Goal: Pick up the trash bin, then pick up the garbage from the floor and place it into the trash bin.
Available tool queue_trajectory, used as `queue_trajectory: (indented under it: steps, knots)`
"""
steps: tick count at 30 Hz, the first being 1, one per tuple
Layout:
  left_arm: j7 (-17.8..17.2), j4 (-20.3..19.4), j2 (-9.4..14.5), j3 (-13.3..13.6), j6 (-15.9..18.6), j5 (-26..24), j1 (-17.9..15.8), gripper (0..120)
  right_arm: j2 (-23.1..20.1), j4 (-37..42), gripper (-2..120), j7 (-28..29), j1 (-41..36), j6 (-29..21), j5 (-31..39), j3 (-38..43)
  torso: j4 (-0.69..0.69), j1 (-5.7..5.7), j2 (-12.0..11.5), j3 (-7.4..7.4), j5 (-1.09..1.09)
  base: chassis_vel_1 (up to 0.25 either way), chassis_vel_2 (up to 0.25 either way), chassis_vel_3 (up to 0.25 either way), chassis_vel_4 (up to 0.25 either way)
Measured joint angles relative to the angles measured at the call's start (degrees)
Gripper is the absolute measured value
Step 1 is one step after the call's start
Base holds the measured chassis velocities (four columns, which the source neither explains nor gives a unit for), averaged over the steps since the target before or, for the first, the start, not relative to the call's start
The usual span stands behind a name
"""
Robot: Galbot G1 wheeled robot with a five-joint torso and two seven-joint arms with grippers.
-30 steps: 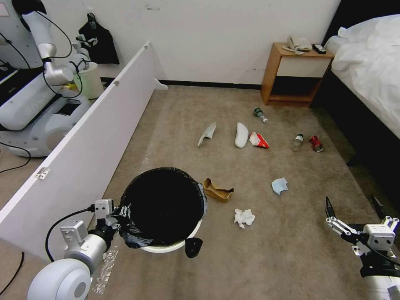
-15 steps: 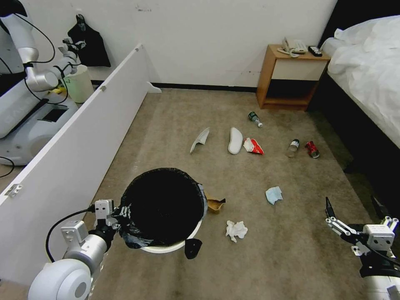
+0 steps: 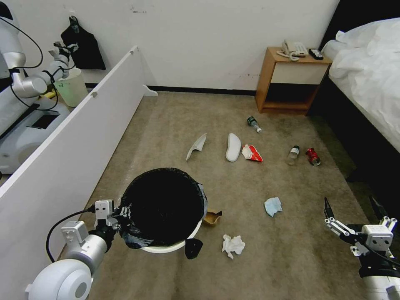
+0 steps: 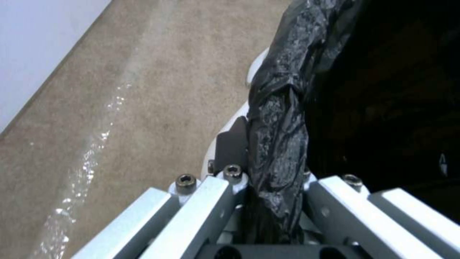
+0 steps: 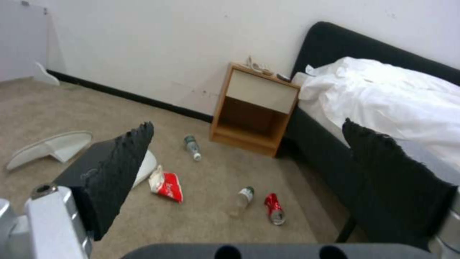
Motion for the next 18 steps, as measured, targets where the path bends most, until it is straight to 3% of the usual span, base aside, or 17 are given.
queue_trajectory:
  steps: [13, 18]
  knots:
    - [-0.2, 0.2, 0.3, -0.7, -1.1, 0.6, 0.0, 2, -0.2, -0.5, 100, 0.1, -0.1, 0.3, -0.3, -0.6, 0.0, 0.0, 0.0, 0.0, 0.0, -0.088, 0.105, 0.091, -0.094]
    - [-0.6, 0.7, 0.8, -1.5, -1.8, 3.6, 0.0, 2, -1.0, -0.8, 100, 0.3, -0.4, 0.5, -0.3, -1.1, 0.0, 0.0, 0.0, 0.0, 0.0, -0.022, 0.028, 0.018, -0.022]
